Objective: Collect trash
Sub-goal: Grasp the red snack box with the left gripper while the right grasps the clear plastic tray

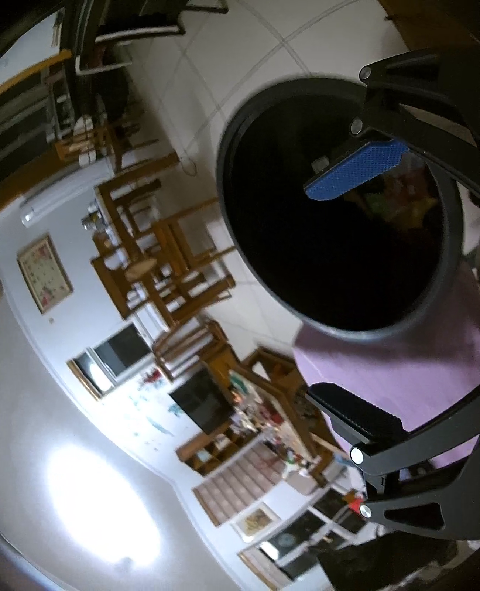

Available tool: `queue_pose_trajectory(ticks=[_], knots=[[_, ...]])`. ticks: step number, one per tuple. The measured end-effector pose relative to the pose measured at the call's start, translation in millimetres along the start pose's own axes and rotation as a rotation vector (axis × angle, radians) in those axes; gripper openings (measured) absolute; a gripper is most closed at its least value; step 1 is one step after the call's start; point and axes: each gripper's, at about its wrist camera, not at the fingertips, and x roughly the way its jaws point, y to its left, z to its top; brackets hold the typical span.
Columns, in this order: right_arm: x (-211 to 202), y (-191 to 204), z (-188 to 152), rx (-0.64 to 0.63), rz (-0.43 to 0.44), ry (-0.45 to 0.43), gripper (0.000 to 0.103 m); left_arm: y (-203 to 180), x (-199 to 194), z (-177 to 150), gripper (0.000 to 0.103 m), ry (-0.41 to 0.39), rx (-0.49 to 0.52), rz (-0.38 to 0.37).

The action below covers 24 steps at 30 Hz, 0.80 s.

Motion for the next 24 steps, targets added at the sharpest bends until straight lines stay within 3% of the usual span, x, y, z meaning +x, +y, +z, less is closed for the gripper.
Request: queue_pose_trajectory(ticks=[8, 14, 20, 24], knots=[[26.2, 122.5, -45.0, -0.235, 0.183, 0.184, 0.098, 76.5, -92.7, -57.6, 0.098, -0.010, -0.114, 0.133], [54.4, 219.3, -93.4, -0.390, 0.338, 0.364, 0.098, 131.2, -132.0, -115.2, 0.098, 0.116, -0.137, 0.291], [87.6, 303.4, -155.6, -0.681, 0.315, 0.491, 0.098, 157.3, -135.4, -153.5, 0.098, 0.230, -0.144, 0.314], [114.6, 314.9, -177.8, -0.783, 0.270, 0.554, 0.098, 161.5, -132.2, -156.6, 0.098, 0.236, -0.136, 0.302]])
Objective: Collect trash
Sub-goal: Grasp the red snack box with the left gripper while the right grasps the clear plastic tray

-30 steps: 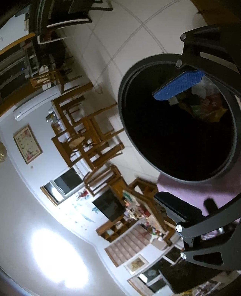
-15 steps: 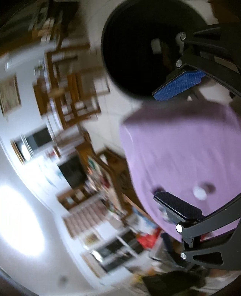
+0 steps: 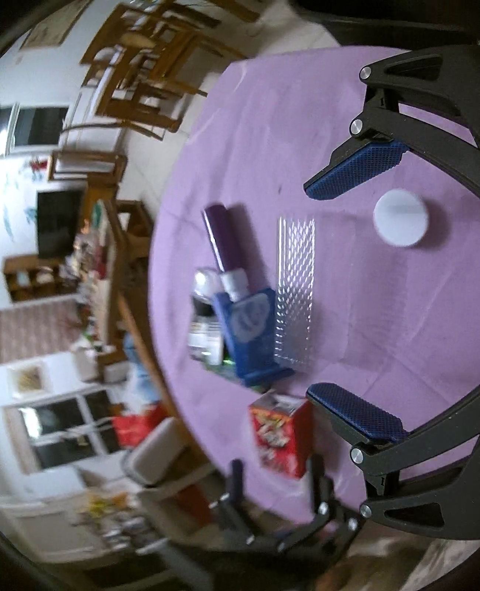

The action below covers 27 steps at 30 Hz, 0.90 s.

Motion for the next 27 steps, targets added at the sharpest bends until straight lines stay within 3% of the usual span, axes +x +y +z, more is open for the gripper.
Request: queue_pose_trajectory(ticks=[8, 10, 16, 20, 23, 27], knots=[[17.7, 10.5, 14.2, -0.046, -0.041, 0.032, 0.098, 11.0, 17.5, -9.3, 0.095, 0.021, -0.013, -0.027], [20.4, 8.3, 15.4, -0.049, -0.038, 0.036, 0.098, 10.8, 24.1, -9.5, 0.078, 0.047, -0.006, -0.043], [26.8, 5.7, 25.0, -0.071, -0.023, 0.057, 0.098, 13.5, 19.9, -10.7, 0.050, 0.041, -0.049, -0.087], [22.3, 1.9, 25.8, -0.056, -0.014, 0.059, 0.098, 25.5, 12.6, -13.9, 0.050, 0.004, -0.096, -0.091], [15.5, -3.8, 25.0, 0.035, -0.022, 0.071, 0.098, 29.4, 7.0, -13.0, 0.050, -0.025, -0.117, -0.079], [14.8, -17.1, 18.2, 0.270, 0.045, 0.108, 0.098, 32.5, -1.0, -7.5, 0.050, -0.066, -0.147, -0.092]])
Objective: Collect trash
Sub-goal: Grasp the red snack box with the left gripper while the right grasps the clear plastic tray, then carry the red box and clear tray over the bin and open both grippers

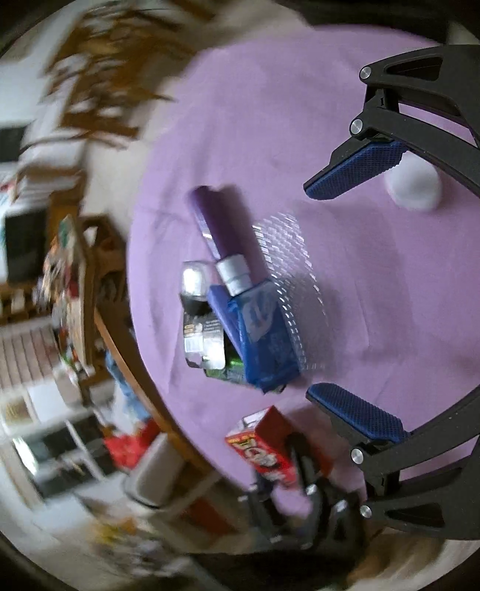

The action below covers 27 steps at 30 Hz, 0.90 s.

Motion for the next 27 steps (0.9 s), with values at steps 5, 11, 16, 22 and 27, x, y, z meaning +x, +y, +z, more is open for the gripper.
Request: queue_pose_trajectory(ticks=[5, 11, 16, 22, 27], knots=[[14.5, -11.7, -1.5, 0.151, 0.005, -0.009, 0.098, -5.0, 2.9, -1.1, 0.050, 0.002, -0.002, -0.015], [24.2, -7.1, 8.6, 0.094, -0.069, -0.024, 0.079, 4.0, -0.6, 2.2, 0.050, -0.004, -0.030, -0.018], [15.9, -3.9, 9.6, 0.026, -0.094, -0.041, 0.054, 6.6, -0.4, 3.3, 0.050, -0.016, -0.042, -0.024], [-12.4, -16.7, 1.1, 0.025, -0.052, -0.102, 0.039, -1.4, -9.2, 4.5, 0.050, -0.063, -0.022, -0.048], [-55.9, -34.9, -9.6, 0.069, 0.074, -0.228, 0.039, -13.8, -14.0, 10.8, 0.050, -0.098, -0.013, -0.064]])
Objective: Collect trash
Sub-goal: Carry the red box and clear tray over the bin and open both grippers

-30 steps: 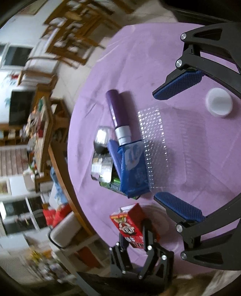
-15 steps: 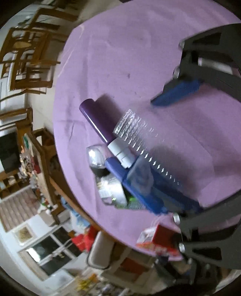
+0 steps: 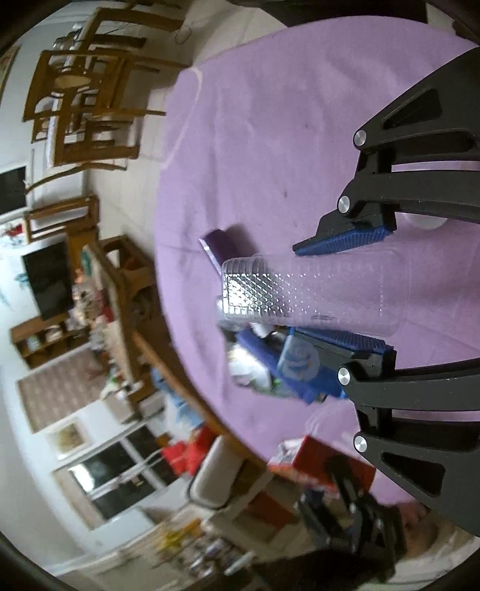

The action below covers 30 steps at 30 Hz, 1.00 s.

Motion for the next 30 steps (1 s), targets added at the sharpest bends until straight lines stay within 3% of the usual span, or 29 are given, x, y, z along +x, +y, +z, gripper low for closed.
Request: queue_pose_trajectory(ticks=[4, 7, 16, 25, 30], knots=[[-40.8, -16.7, 2.3, 0.047, 0.053, -0.102, 0.039, -15.7, 1.4, 12.6, 0.050, -0.026, 0.010, -0.022], [-73.5, -35.0, 4.2, 0.075, 0.045, -0.178, 0.039, -35.6, 5.1, 26.8, 0.050, -0.056, 0.026, -0.039], [-169.8, -107.2, -6.8, 0.161, -0.075, -0.386, 0.039, -112.0, 40.0, 69.0, 0.050, -0.106, 0.099, -0.123], [-263.2, -215.9, -57.9, 0.343, -0.230, -0.541, 0.039, -216.1, 108.2, 106.3, 0.050, -0.077, 0.185, -0.317], [-285.7, -271.8, -85.7, 0.437, -0.293, -0.579, 0.039, -260.6, 146.6, 114.1, 0.050, -0.047, 0.216, -0.373]])
